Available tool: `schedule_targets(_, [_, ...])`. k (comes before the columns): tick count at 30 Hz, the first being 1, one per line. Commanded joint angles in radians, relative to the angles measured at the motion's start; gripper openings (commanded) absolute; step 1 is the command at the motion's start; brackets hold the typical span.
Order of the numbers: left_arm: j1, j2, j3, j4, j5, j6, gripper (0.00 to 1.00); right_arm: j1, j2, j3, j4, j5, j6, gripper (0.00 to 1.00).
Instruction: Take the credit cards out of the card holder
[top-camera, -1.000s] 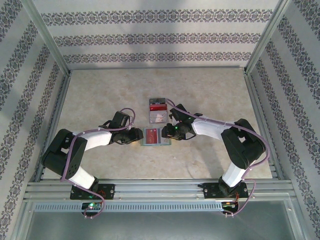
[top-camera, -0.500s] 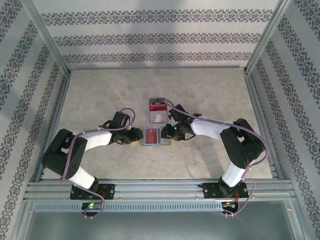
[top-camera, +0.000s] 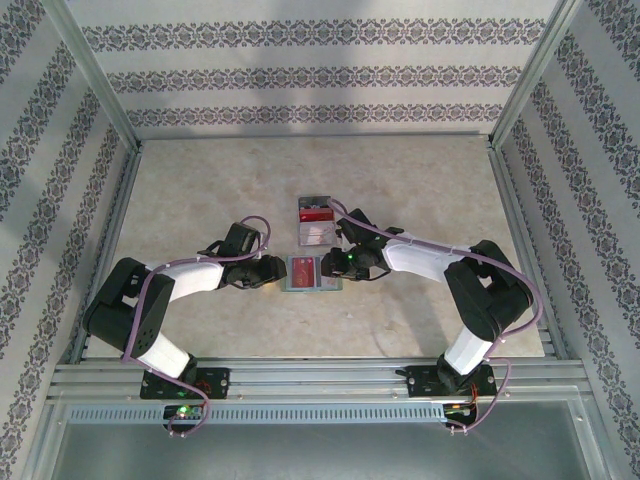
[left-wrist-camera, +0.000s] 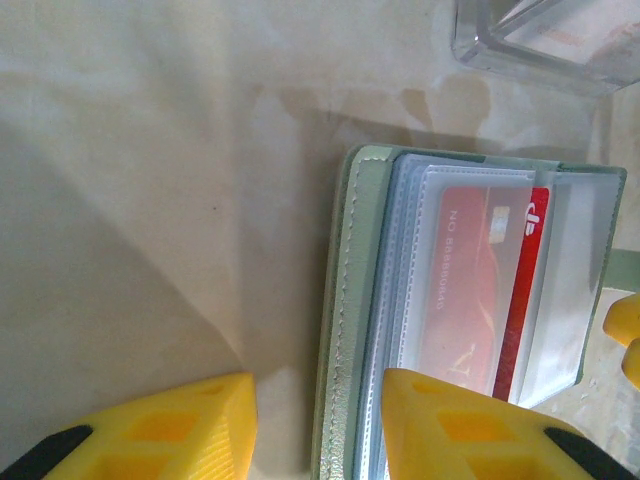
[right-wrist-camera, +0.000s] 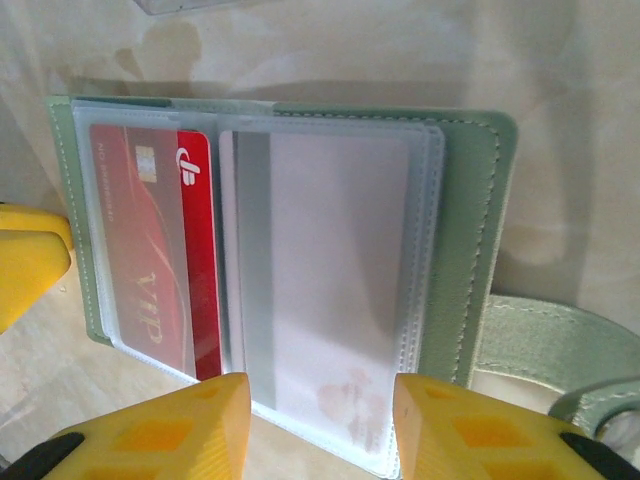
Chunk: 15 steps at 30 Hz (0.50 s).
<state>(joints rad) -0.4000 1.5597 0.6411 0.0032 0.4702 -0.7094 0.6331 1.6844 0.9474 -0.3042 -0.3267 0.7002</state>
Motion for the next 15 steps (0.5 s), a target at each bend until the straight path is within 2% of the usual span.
schedule_targets(1, [-0.033, 0.06, 0.009, 0.078, 0.01, -0.001, 0.4, 0.008, 0.024, 0.019, 0.009, -0.005, -0.002, 0.42])
schedule_targets(15, [-0.033, 0.06, 0.004, 0.083, 0.01, 0.0, 0.39, 0.013, 0.04, 0.017, -0.005, 0.01, -0.007, 0.42])
